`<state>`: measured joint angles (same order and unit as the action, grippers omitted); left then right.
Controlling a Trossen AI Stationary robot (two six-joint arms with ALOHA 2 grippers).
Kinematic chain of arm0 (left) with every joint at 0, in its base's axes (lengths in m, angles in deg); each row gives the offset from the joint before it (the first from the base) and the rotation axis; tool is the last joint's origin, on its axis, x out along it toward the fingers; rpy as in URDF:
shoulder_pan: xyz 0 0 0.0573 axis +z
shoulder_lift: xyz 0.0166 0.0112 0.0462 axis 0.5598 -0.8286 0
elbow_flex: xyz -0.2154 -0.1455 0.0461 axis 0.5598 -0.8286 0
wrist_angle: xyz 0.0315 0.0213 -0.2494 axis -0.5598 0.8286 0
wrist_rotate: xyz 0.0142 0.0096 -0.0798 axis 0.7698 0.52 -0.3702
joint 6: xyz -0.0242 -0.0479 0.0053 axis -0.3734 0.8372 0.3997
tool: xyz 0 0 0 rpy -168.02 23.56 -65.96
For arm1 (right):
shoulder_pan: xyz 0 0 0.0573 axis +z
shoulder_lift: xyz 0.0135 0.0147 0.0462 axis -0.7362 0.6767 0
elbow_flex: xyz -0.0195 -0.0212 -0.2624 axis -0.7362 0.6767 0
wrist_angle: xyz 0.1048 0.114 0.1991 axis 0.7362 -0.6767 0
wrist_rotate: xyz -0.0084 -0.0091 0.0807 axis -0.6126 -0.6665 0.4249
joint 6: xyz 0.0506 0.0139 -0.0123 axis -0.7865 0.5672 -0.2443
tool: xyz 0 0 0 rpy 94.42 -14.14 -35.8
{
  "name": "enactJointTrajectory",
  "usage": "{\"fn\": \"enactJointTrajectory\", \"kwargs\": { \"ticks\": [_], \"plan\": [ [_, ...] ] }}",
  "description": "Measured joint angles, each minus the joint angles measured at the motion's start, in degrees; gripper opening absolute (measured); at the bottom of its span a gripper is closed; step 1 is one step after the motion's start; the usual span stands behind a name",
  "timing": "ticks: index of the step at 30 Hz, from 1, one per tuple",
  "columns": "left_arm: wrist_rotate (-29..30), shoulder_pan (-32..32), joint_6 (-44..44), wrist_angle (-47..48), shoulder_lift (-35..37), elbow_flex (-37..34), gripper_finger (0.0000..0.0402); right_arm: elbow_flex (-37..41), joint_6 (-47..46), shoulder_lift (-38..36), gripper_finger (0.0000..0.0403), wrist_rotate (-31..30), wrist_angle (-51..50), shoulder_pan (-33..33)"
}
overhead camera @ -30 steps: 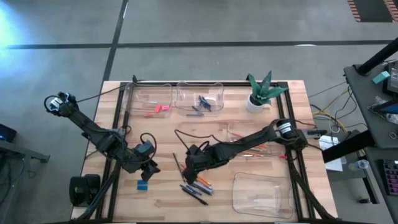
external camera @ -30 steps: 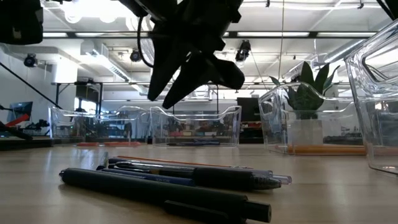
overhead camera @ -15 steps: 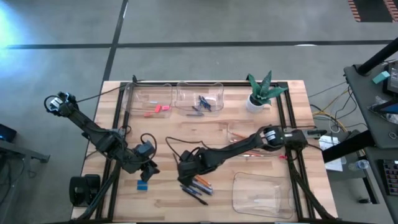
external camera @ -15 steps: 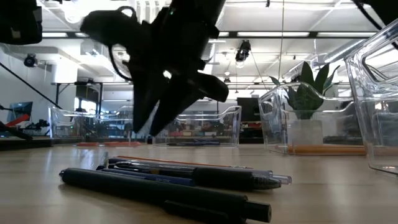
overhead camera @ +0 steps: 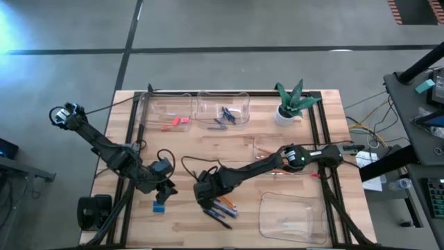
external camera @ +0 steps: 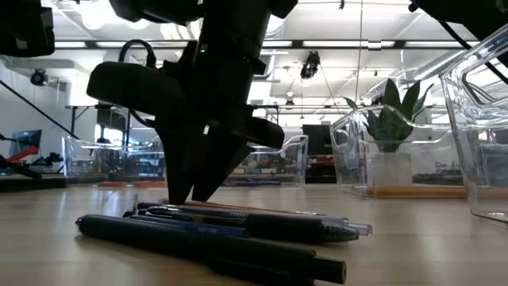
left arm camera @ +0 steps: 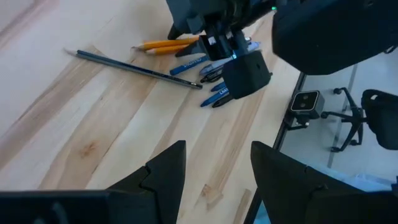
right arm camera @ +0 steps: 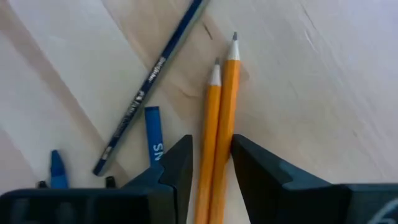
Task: Sort crayons/erasers/pens/pencils in bins
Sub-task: Put the orange pencil into the middle transparent bin
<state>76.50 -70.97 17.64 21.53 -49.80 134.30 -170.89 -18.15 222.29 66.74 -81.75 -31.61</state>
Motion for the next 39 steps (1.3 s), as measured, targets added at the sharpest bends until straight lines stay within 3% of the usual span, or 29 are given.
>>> {"fn": "enactJointTrajectory", "kwargs": {
  "ticks": [26, 39],
  "plan": [
    [0.0, 0.0, -1.8, 0.0, 0.0, 0.0, 0.0168, 0.6, 0.6, -3.4, 0.0107, -0.5, 0.2, -2.4],
    [-0.1, 0.1, -3.3, 0.0, 0.0, 0.0, 0.0168, 3.5, -3.4, -3.3, 0.0107, 0.6, 0.4, -1.7]
  ]
}}
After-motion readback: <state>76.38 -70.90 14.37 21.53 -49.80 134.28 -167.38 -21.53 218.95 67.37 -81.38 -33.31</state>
